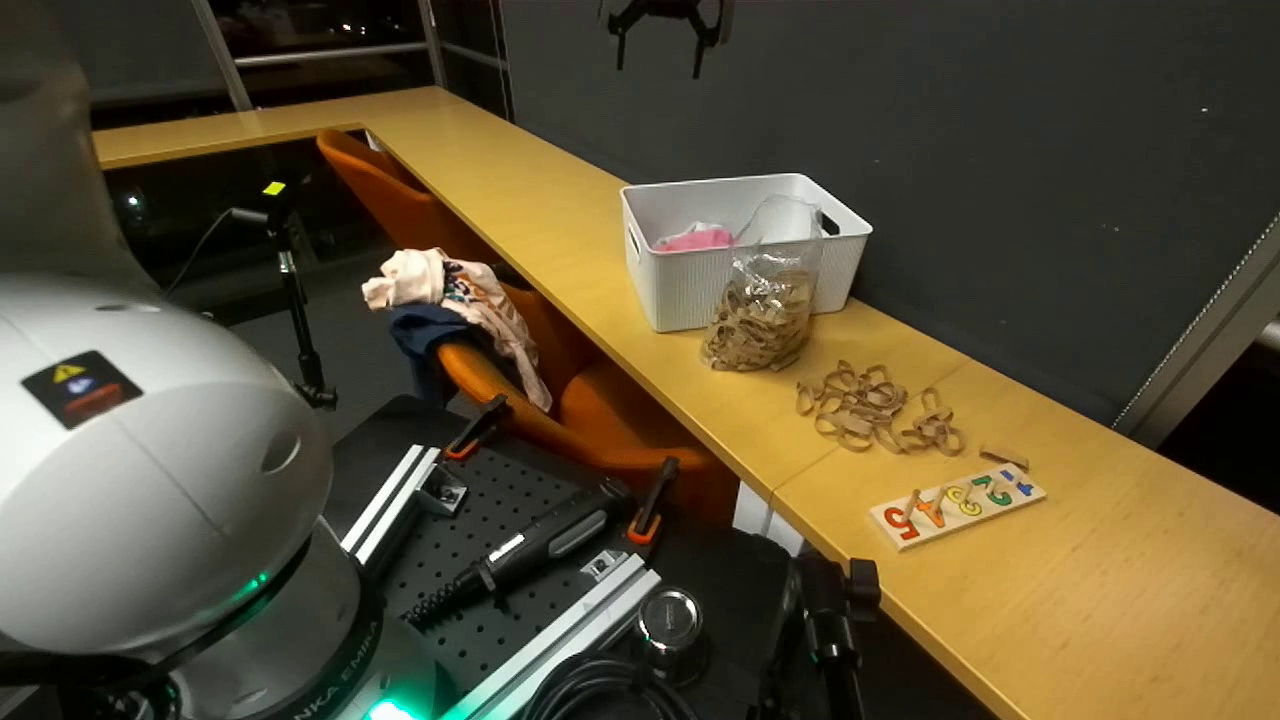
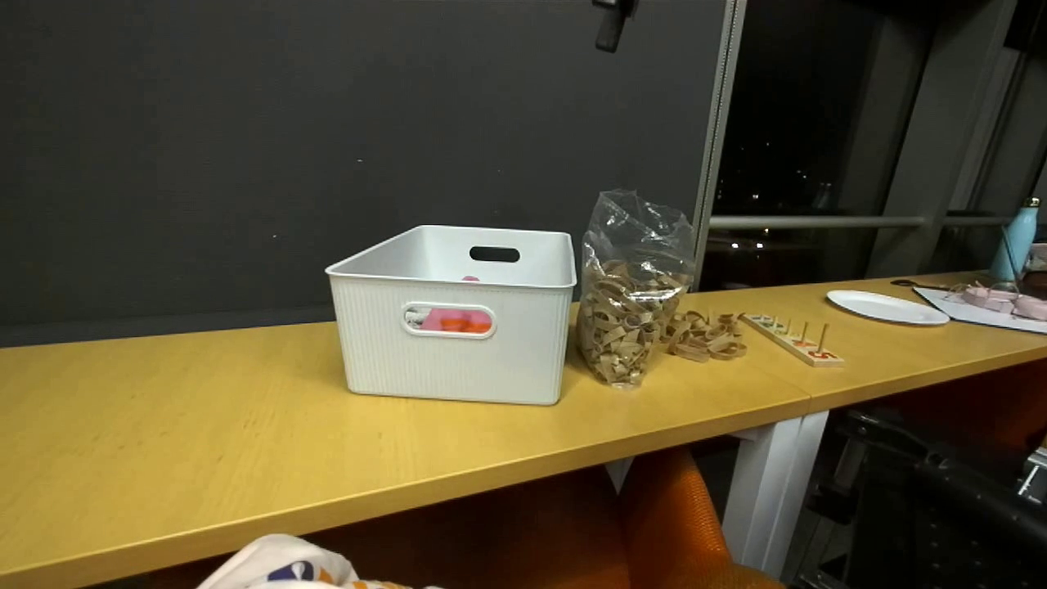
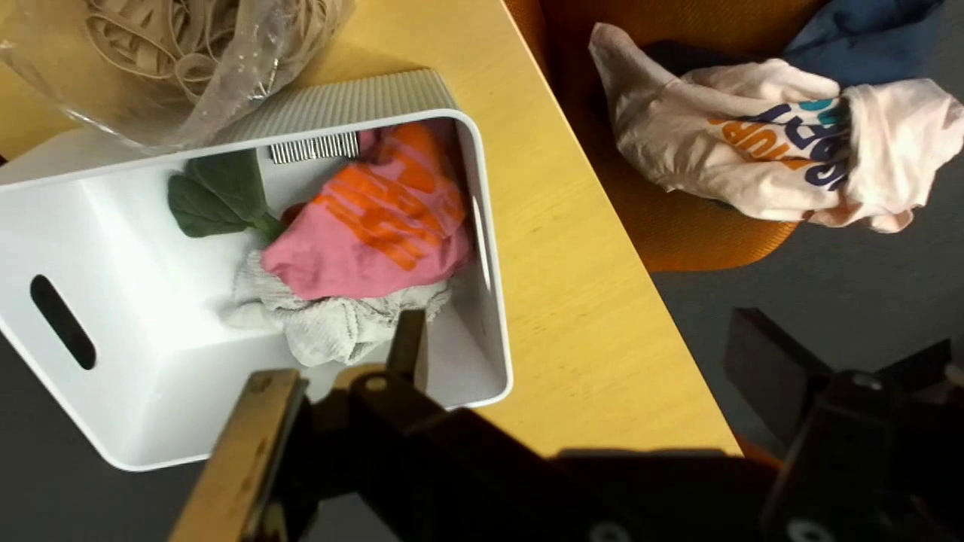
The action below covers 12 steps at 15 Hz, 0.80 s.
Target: Remove the t-shirts from the white storage container and put them on the backrest of the chair on the right.
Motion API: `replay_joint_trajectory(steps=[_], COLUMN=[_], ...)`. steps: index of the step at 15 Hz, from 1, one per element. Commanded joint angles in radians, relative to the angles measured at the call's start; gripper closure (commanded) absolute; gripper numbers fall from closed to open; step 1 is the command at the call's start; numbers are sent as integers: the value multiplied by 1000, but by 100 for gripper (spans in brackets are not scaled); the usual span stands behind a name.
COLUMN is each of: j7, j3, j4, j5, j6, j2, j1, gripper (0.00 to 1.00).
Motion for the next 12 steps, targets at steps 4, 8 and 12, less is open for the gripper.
replay_joint_trajectory(steps=[4, 8, 12], j7=[-105, -131, -120], j3=[-22, -12, -2], j4=[134, 211, 348], j5=[71, 70, 59], j6=[-57, -69, -117], j2=[141, 236, 367], j1=[-51, -71, -88], gripper=[0, 0, 0])
